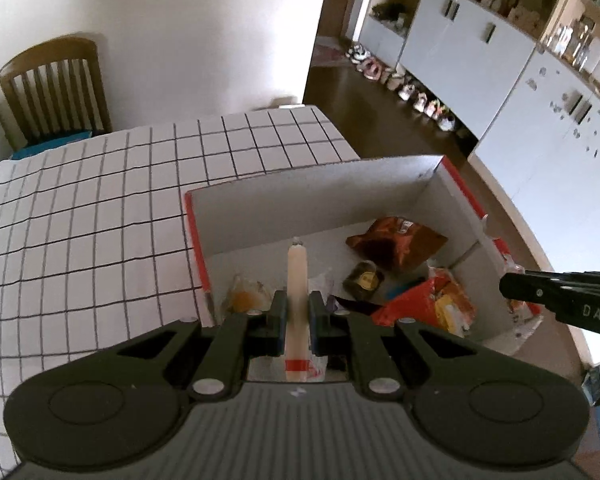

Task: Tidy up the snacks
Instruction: 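Carry the stick and candy into the red box and open both tools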

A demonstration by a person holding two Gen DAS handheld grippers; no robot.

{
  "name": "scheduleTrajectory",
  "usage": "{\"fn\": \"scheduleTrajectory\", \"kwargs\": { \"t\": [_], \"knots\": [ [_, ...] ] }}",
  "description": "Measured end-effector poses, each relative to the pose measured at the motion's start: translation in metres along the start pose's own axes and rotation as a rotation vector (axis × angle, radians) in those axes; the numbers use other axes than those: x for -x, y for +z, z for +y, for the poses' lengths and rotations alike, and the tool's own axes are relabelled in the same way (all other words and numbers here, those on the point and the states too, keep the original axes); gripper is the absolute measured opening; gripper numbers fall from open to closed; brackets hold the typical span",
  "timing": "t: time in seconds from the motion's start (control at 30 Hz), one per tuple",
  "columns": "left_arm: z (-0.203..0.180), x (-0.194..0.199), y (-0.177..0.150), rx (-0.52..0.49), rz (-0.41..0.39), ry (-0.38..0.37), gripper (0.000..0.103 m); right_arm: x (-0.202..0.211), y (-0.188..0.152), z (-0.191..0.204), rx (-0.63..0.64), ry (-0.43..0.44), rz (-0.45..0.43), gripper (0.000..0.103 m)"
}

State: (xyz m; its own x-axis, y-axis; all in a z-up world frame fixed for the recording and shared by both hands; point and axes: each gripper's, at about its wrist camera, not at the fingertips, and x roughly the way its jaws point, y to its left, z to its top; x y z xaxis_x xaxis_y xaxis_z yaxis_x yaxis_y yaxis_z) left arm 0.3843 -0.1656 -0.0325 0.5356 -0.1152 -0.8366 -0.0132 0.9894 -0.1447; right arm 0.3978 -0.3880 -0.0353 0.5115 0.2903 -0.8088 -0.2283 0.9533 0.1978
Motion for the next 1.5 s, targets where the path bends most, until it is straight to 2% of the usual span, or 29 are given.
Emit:
{"fn": "scheduleTrajectory", "kwargs": {
  "t": [0.17, 0.37, 0.7, 0.93, 1.2, 1.3, 1.43, 1.5],
  "knots": [
    [-0.01, -0.027, 0.003, -0.048, 0.037, 0.064, 0.011, -0.019, 0.001, -0.01, -0.008, -0.016, 0.045, 0.013],
    [-0.018, -0.048, 0.0, -0.082, 0.074, 0.095, 0.011, -0.032, -0.003, -0.015, -0.005, -0.02, 0.077, 0.013],
    [-0.018, -0.067, -0.005, -0.063, 0.124, 0.132, 0.011, -0.048, -0.012, -0.024, 0.007, -0.038, 0.123, 0.014],
    [-0.017, -0.064, -0.008, -0.032, 0.124, 0.125, 0.011, -0.043, -0.019, -0.029, 0.017, -0.016, 0.132, 0.017],
    [-0.013, -0.046, -0.01, 0.017, 0.106, 0.116, 0.013, -0.027, -0.02, -0.031, 0.018, 0.025, 0.116, 0.026],
    [-0.013, -0.033, -0.012, 0.021, 0.085, 0.101, 0.013, -0.018, -0.022, -0.031, 0.016, 0.04, 0.099, 0.032],
    [-0.013, -0.013, -0.015, 0.031, 0.05, 0.072, 0.013, -0.003, -0.023, -0.027, 0.024, 0.057, 0.063, 0.044],
    [-0.013, -0.004, -0.017, 0.031, 0.035, 0.066, 0.013, 0.005, -0.023, -0.024, 0.03, 0.067, 0.046, 0.045]
  ]
}}
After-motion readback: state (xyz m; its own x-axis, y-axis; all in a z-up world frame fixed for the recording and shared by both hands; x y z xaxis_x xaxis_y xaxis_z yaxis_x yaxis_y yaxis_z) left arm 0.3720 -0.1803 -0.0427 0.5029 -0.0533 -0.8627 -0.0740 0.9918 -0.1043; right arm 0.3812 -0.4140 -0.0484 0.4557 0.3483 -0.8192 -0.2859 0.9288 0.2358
